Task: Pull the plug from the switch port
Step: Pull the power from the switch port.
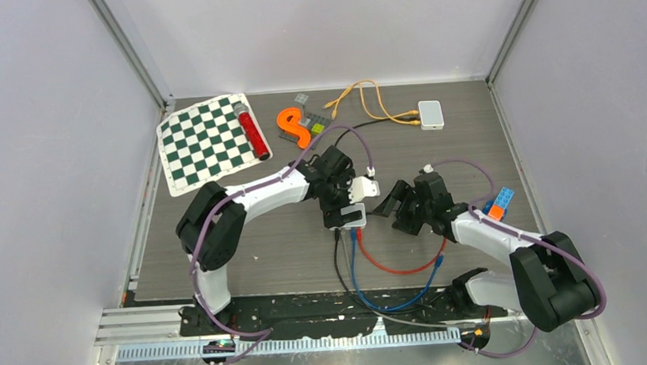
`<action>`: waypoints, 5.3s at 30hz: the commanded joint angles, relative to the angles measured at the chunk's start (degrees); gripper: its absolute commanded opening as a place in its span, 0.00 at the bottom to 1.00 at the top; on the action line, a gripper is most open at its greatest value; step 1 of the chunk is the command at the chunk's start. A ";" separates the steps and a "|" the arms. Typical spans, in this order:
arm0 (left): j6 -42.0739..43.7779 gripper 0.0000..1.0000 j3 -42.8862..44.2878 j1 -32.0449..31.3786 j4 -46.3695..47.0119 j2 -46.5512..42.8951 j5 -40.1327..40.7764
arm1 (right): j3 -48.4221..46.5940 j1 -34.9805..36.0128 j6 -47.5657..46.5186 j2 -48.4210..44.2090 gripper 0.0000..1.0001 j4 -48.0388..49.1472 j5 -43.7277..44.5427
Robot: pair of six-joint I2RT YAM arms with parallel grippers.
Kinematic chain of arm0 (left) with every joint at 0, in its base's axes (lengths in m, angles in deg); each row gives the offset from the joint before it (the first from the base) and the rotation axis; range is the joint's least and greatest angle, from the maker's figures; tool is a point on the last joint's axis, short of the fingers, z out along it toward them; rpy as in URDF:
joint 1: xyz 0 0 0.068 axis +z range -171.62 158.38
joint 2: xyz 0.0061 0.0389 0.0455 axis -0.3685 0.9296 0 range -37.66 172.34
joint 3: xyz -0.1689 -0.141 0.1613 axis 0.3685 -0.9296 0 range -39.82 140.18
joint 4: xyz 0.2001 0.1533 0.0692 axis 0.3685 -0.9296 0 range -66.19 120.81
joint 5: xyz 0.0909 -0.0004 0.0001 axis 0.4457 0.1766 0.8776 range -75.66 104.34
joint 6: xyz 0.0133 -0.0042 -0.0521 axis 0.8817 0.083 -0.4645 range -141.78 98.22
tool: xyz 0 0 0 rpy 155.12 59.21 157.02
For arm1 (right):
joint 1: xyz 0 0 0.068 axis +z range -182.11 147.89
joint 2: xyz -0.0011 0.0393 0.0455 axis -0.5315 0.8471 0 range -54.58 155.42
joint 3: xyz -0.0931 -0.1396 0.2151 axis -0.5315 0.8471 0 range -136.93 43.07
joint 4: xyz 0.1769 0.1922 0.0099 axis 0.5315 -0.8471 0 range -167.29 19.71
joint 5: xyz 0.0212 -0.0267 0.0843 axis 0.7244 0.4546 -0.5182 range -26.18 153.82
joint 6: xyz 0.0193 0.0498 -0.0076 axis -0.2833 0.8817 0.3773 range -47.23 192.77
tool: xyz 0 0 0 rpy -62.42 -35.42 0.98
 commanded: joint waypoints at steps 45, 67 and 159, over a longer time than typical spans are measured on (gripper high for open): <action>-5.52 0.78 -0.58 -1.97 0.99 1.42 2.72 | 2.58 12.38 47.78 12.64 0.46 13.71 21.80; -7.06 0.78 -1.78 -2.14 1.93 0.39 3.18 | 2.97 13.85 49.71 18.06 0.10 16.96 23.69; -14.18 1.00 2.92 -5.46 3.87 1.12 -1.18 | -6.94 -5.26 14.74 5.98 0.62 4.45 18.18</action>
